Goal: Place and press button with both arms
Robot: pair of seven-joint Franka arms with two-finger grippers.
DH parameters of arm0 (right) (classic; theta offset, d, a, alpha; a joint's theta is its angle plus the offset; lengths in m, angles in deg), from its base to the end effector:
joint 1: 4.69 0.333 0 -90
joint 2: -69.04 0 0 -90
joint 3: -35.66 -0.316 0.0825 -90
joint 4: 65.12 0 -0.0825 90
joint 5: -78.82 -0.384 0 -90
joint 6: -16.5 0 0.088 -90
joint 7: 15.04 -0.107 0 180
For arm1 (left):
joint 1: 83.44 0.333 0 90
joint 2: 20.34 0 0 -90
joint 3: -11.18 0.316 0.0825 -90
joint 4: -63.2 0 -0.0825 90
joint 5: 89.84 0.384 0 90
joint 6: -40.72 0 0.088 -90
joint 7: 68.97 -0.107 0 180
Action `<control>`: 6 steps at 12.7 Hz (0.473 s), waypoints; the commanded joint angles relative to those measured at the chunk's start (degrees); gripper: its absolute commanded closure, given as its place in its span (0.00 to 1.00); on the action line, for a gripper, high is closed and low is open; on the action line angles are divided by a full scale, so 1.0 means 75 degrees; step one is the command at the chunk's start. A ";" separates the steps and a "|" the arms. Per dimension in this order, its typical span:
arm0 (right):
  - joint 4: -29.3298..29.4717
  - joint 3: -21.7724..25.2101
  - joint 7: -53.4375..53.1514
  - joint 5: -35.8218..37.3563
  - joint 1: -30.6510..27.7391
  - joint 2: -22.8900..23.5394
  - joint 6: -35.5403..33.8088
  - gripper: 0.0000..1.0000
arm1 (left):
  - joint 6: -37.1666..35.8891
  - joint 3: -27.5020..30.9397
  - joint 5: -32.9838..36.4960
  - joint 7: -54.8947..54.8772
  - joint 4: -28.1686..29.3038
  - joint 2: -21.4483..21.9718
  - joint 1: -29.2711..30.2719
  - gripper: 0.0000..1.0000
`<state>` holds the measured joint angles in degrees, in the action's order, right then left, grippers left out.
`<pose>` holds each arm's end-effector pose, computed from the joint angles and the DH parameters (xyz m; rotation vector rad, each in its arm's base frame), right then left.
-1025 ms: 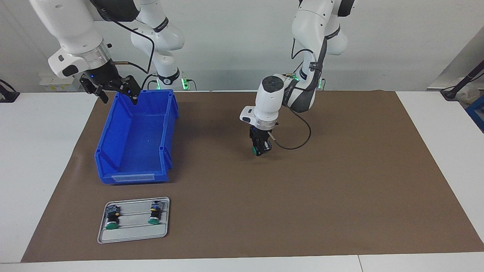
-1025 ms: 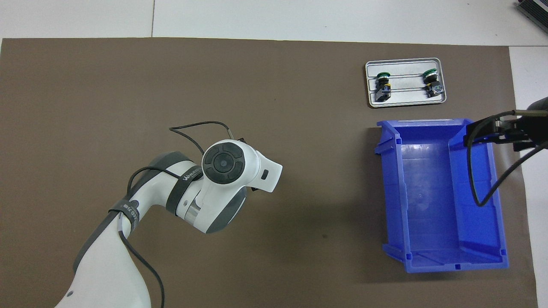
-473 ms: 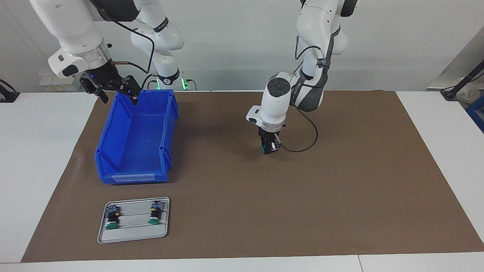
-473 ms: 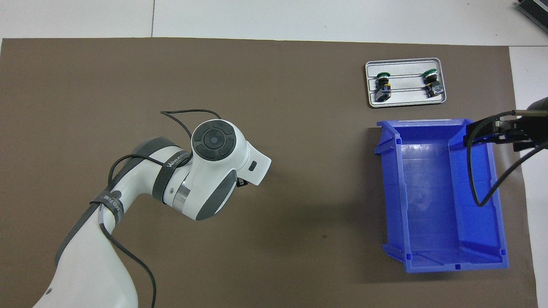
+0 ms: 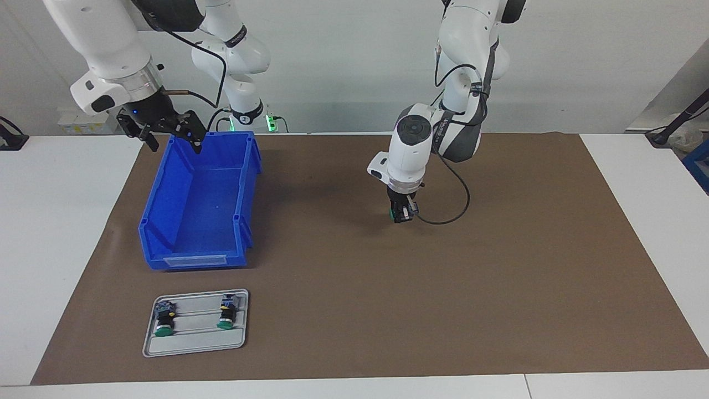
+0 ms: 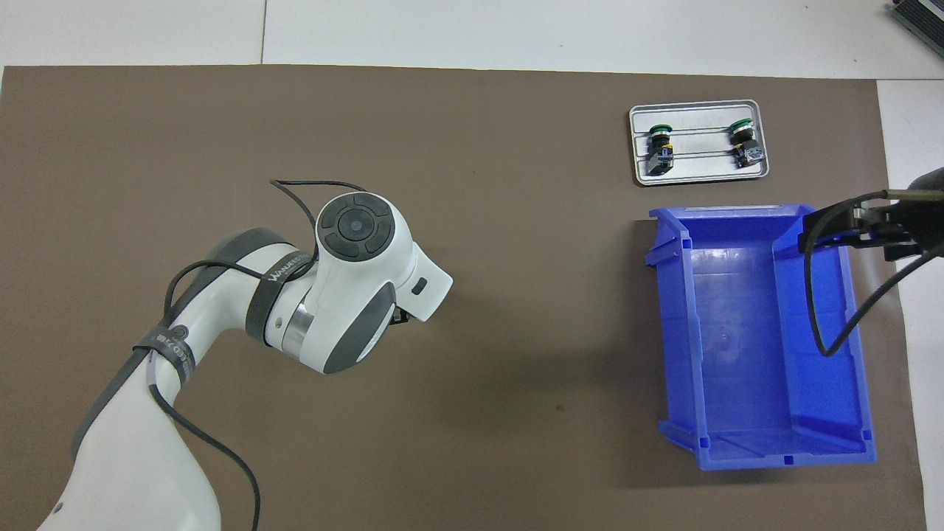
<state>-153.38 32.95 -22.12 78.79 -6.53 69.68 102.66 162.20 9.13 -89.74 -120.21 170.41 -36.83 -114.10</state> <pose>0.5511 0.0083 0.6268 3.1338 -0.1699 -0.0750 0.5205 -0.3328 0.3579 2.3245 -2.0905 -0.0573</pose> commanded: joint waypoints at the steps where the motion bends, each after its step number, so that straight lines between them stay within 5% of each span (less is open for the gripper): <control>1: -0.0162 -0.0036 0.0170 -0.0183 -0.0072 -0.0145 0.0032 0.00 | -0.0353 -0.0067 0.0045 -0.0409 -0.0022 0.0171 0.0257 0.86; 6: -0.0162 -0.0036 0.0170 -0.0171 -0.0072 -0.0145 0.0032 0.00 | -0.0881 -0.0055 -0.1347 -0.1581 -0.0279 0.0288 0.1030 0.87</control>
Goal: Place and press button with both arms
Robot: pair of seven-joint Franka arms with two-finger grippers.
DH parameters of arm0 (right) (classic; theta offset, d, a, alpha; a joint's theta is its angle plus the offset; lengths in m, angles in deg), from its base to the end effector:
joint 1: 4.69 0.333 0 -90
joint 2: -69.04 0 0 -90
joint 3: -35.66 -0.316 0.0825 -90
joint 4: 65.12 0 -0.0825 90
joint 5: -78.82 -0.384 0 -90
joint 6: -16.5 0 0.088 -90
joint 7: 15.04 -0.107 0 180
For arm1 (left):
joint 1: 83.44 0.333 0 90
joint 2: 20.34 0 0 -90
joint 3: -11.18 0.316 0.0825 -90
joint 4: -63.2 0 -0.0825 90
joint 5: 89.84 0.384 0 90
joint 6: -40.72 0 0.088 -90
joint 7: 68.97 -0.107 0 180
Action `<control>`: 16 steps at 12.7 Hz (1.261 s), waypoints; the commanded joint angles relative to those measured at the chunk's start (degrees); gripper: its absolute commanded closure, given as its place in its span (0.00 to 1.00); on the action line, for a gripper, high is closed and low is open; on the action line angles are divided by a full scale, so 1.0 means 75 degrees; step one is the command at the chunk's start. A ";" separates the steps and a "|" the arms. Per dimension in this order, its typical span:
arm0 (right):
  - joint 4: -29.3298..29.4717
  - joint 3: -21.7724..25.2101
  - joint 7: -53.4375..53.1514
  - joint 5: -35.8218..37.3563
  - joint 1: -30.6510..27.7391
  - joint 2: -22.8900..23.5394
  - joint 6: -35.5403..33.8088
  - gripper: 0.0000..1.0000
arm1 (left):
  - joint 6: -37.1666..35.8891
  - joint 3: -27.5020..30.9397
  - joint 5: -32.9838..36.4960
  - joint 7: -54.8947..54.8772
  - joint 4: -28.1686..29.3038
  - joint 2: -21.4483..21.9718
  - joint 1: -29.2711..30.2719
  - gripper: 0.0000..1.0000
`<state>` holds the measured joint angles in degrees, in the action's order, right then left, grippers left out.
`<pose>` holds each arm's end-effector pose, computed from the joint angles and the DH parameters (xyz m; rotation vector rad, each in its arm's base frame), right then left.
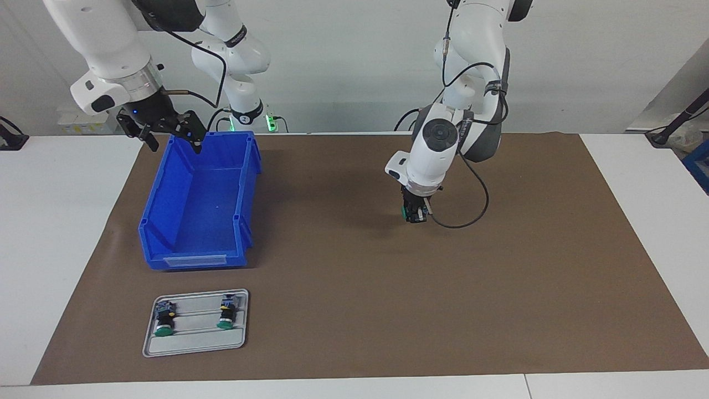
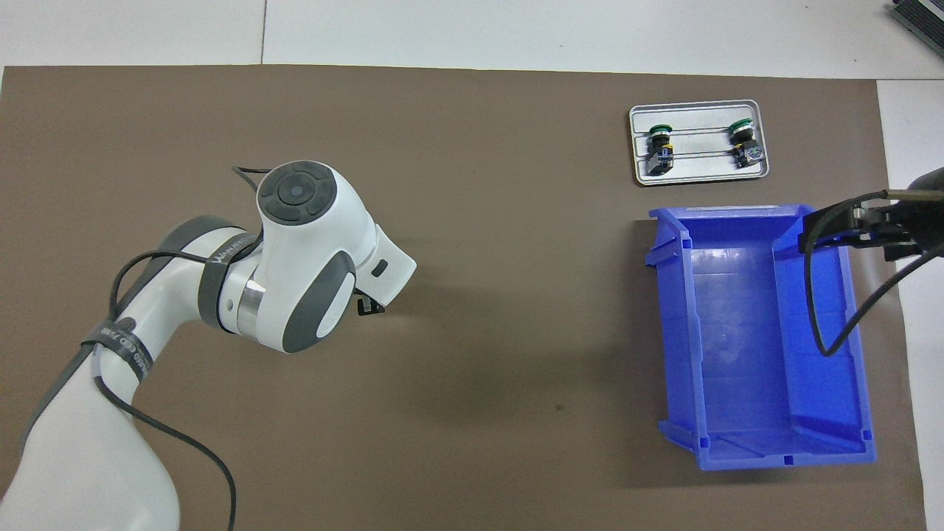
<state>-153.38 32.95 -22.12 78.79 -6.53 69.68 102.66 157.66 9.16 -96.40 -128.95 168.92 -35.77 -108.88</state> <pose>0.5511 0.0083 0.6268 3.1338 -0.1699 -0.0750 0.5433 -0.2882 0.3749 2.2373 -2.0215 -0.0601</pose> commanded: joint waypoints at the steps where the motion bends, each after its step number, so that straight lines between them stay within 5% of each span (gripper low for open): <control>1: -0.0162 -0.0036 0.0170 -0.0171 -0.0072 -0.0145 0.0032 0.00 | -0.0265 -0.0048 -0.0751 -0.0486 -0.0081 0.0147 0.0450 0.87; 6: -0.0162 -0.0036 0.0170 -0.0171 -0.0072 -0.0145 0.0032 0.00 | -0.0043 -0.0036 -0.1995 -0.1353 0.0176 0.0229 0.1095 0.87; 10: -0.0162 -0.0036 0.0170 -0.0183 -0.0072 -0.0145 0.0032 0.00 | 0.1163 -0.0036 -0.2603 -0.1809 0.1135 0.0486 0.1154 0.87; 16: -0.0162 -0.0036 0.0170 -0.0183 -0.0072 -0.0145 0.0032 0.00 | 0.2336 -0.0024 -0.4677 -0.3426 0.2308 0.0826 0.1295 0.88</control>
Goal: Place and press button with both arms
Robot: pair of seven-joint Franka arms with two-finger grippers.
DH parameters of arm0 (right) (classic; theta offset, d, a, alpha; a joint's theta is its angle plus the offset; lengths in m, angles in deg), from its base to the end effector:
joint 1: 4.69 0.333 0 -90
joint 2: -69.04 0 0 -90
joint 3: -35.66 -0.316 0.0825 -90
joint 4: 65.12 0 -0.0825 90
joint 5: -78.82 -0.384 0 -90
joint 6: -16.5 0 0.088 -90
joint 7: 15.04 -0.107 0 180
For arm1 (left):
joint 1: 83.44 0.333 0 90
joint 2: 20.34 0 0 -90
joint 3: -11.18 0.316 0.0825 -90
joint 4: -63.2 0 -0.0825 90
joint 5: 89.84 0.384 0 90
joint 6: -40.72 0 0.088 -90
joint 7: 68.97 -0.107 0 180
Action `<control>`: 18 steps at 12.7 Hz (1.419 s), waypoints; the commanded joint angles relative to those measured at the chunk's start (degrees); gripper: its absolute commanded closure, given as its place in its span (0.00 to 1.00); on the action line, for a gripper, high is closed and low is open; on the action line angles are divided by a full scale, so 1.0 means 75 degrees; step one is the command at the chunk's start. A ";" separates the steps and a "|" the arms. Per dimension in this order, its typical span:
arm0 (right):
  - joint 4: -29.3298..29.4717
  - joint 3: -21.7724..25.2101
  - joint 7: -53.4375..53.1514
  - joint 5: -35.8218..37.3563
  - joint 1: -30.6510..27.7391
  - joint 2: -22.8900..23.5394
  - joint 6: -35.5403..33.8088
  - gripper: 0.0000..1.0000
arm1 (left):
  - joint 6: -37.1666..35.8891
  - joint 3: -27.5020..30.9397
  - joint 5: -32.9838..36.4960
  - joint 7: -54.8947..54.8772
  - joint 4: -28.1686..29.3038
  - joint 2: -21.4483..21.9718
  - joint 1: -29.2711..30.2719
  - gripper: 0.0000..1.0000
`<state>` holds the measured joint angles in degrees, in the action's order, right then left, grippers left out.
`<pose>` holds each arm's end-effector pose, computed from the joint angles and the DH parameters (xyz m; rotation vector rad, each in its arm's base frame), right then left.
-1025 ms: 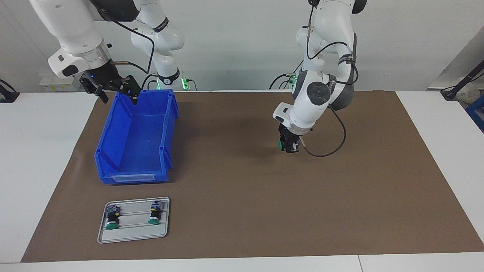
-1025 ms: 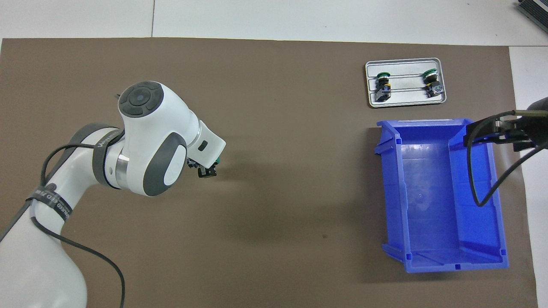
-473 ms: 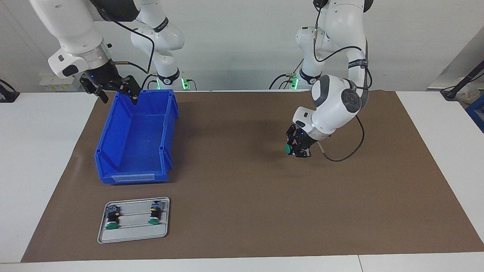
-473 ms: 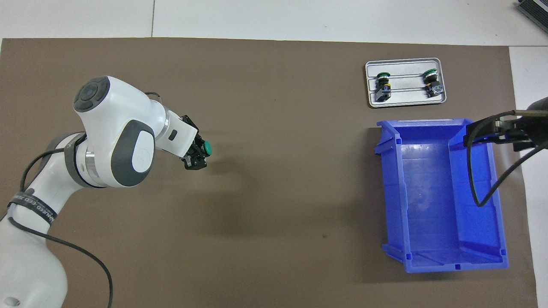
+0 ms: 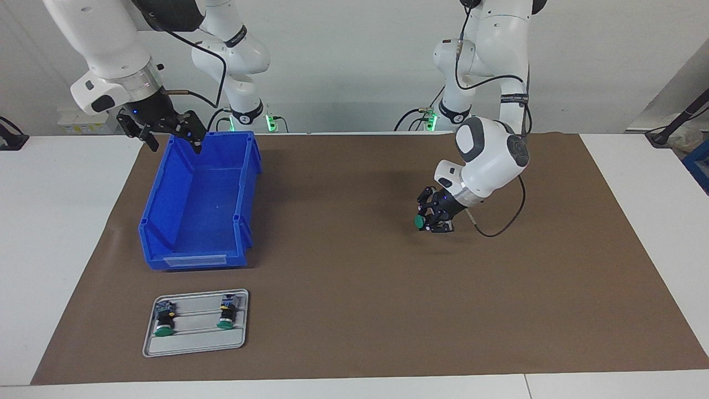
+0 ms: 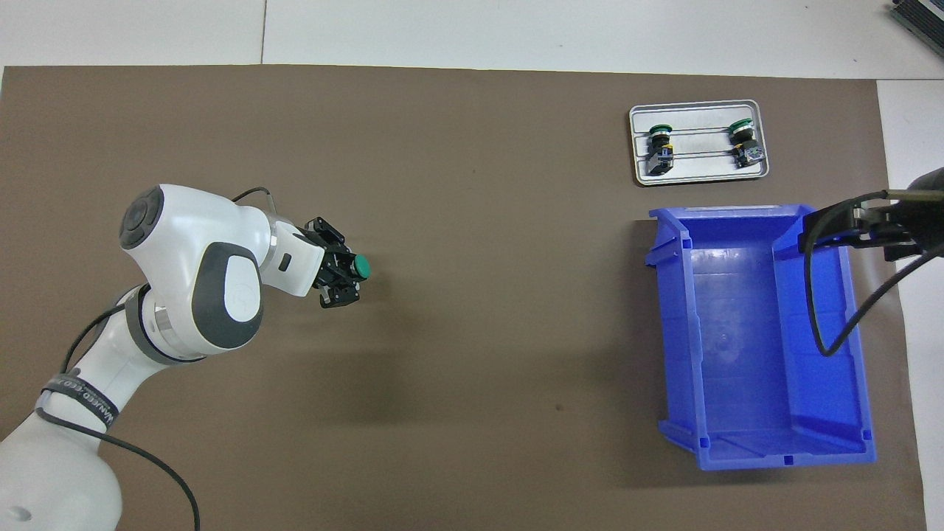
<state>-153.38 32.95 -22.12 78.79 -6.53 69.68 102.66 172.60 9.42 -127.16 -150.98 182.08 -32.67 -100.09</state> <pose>0.5511 0.0083 0.6268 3.1338 -0.1699 -0.0750 0.5497 -0.1959 0.3306 2.1458 -1.6498 0.3684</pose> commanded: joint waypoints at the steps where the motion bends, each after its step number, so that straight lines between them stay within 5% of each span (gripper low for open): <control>1: -0.0162 -0.0036 0.0170 -0.0183 -0.0072 -0.0145 0.0032 0.00 | 0.0461 -0.0059 -0.0891 -0.0724 0.0682 0.0448 0.0123 0.88; 18: -0.0162 -0.0036 0.0170 -0.0171 -0.0072 -0.0145 0.0032 0.00 | 0.0919 -0.0059 -0.5990 -0.4275 0.2195 0.1105 0.0064 0.83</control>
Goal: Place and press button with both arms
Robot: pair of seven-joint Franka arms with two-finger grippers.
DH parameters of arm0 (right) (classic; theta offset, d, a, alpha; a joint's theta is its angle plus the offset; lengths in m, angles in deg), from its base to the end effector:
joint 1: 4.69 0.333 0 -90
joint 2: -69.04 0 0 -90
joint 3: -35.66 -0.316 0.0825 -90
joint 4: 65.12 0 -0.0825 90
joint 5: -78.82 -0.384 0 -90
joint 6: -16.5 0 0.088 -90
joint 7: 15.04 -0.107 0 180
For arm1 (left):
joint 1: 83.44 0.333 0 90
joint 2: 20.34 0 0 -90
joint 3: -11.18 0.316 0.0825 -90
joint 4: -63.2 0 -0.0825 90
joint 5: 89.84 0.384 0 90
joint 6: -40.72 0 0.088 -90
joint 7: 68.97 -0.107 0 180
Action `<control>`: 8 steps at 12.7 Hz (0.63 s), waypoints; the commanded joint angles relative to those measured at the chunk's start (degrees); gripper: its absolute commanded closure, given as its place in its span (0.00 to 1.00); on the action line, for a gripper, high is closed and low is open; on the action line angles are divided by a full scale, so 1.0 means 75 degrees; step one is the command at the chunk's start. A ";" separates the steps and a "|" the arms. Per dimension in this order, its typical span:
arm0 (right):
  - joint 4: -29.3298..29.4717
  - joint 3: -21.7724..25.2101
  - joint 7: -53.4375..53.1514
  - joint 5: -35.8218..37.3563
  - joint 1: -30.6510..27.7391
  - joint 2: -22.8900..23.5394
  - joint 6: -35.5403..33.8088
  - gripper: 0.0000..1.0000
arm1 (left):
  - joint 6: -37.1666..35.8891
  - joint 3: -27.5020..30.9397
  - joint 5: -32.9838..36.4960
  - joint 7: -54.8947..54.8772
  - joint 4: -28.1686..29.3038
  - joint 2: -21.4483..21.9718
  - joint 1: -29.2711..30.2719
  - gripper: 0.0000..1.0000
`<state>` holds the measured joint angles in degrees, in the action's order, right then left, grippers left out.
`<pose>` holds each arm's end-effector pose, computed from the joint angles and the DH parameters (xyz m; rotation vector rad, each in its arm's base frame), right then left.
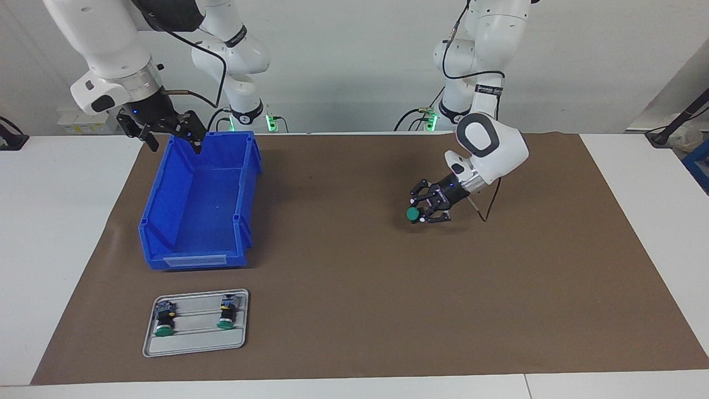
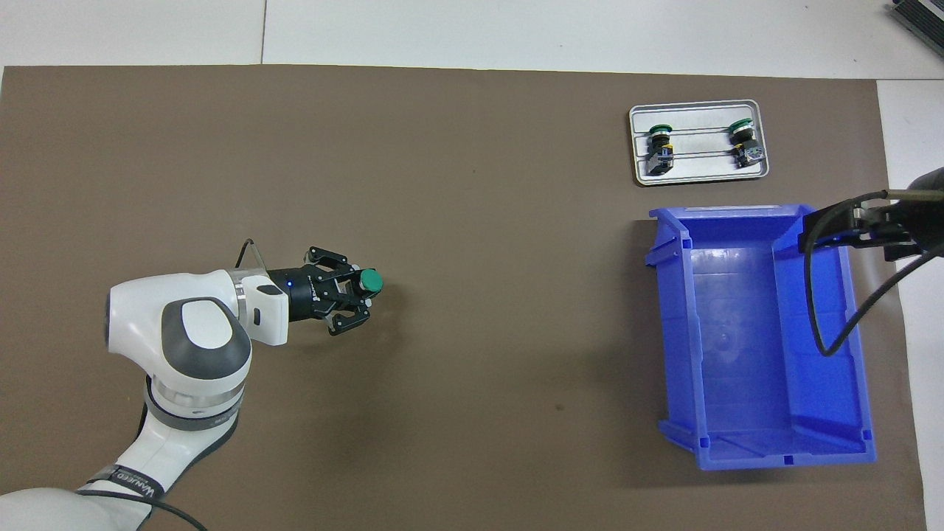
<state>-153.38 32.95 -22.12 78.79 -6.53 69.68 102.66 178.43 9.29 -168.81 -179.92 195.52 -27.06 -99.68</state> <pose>0.5511 0.0083 0.6268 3.1338 -0.1699 -0.0750 0.4946 -0.1691 0.2960 2.0196 -1.3055 0.7973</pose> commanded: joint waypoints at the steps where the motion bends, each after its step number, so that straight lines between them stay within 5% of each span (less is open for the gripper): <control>1: -0.0161 -0.0036 0.0169 -0.0183 -0.0072 -0.0145 0.0032 0.00 | 0.0130 -0.0053 -0.0671 -0.0580 0.0438 0.0368 -0.0025 0.82; 8: -0.0161 -0.0036 0.0169 -0.0183 -0.0072 -0.0145 0.0032 0.00 | -0.0080 -0.0089 -0.2430 -0.2302 0.0941 0.0368 -0.0143 0.73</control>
<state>-153.38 32.95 -22.12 78.79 -6.53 69.68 102.66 178.31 8.19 -184.42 -193.50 200.01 -26.31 -99.91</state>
